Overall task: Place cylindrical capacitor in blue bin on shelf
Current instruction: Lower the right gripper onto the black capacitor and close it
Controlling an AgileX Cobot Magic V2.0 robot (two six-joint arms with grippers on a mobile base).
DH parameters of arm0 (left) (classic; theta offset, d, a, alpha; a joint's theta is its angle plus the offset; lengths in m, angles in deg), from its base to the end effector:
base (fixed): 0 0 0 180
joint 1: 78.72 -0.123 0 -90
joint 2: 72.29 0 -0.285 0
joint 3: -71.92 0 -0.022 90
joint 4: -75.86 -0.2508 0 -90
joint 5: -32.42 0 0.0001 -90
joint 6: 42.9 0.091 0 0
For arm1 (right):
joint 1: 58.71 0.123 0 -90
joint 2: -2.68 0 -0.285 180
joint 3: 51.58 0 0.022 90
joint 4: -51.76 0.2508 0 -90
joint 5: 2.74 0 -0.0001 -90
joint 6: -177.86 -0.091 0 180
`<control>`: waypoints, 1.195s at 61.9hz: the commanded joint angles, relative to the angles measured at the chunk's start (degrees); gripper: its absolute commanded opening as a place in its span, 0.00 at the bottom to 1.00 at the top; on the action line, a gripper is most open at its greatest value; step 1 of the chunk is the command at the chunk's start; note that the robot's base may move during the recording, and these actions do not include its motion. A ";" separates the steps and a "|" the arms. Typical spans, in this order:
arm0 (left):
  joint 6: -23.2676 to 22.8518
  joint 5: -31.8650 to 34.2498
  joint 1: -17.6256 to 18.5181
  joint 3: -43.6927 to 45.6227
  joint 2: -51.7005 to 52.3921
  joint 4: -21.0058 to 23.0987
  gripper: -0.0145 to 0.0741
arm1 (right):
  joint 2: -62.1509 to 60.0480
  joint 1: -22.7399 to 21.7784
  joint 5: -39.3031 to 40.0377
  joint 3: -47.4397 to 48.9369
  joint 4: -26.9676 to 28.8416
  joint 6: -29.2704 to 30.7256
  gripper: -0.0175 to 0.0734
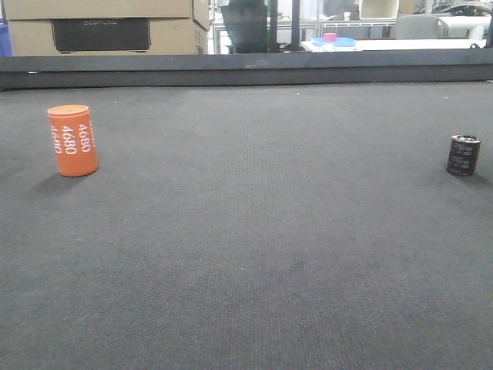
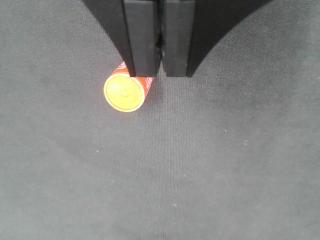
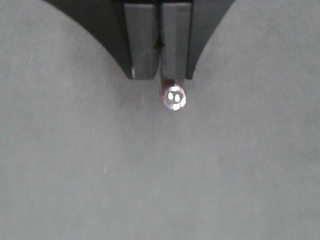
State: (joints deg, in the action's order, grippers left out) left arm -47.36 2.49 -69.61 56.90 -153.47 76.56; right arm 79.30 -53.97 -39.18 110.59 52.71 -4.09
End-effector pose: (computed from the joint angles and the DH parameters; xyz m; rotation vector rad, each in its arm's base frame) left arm 0.2778 -0.0451 0.3457 0.0812 2.2036 -0.1449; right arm 0.2536 0.0219 0.3431 -0.0455 2.2852 0.0791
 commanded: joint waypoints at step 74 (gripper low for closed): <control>-0.33 -4.65 -0.10 0.66 -0.51 0.70 0.04 | 46.78 0.48 -23.67 34.29 3.69 0.09 0.62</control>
State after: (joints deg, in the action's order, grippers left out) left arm -47.36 -2.12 -69.61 57.03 -154.11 76.70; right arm 126.32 -53.55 -62.96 144.37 57.08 -4.08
